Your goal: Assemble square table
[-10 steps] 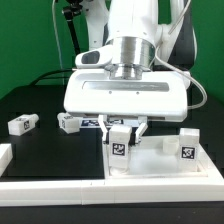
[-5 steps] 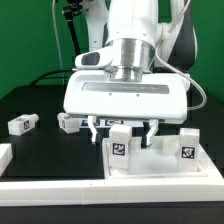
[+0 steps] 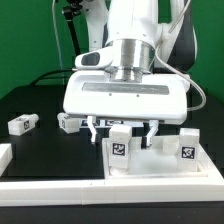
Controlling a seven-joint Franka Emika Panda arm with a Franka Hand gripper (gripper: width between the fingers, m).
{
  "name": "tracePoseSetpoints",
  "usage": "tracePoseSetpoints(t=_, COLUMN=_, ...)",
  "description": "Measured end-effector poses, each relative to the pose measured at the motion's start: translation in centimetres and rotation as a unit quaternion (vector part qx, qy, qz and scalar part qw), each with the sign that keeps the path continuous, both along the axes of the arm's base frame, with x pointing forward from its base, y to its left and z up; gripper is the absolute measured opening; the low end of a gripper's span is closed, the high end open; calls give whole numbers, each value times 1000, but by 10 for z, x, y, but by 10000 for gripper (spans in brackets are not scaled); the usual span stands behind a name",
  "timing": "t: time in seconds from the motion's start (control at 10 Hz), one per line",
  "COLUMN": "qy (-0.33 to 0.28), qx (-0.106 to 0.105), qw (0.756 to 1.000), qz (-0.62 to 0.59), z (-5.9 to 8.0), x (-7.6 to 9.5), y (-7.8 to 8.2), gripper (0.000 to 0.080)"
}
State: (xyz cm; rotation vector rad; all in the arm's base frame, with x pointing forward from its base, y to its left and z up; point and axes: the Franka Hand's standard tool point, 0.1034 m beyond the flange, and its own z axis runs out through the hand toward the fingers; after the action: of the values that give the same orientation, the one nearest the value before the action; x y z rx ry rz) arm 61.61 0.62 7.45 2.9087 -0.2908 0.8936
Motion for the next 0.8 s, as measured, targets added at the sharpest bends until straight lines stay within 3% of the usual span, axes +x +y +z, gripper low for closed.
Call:
tracePoseSetpoints(t=0.3, qy=23, qx=15, qw=1000, qz=-1, z=22, x=8, y=-11, gripper=648)
tracePoseSetpoints(t=0.4, qy=57, qx=24, qw=998, qz=-3, z=16, x=7, y=-10, gripper=648)
tracePoseSetpoints(t=0.6, qy=126, qx=51, qw=991, qz=-11, z=19, x=14, y=-12, gripper=648)
tracePoseSetpoints(t=0.8, qy=224, qx=80, qw=971, qz=-15, z=13, x=9, y=-10, gripper=648)
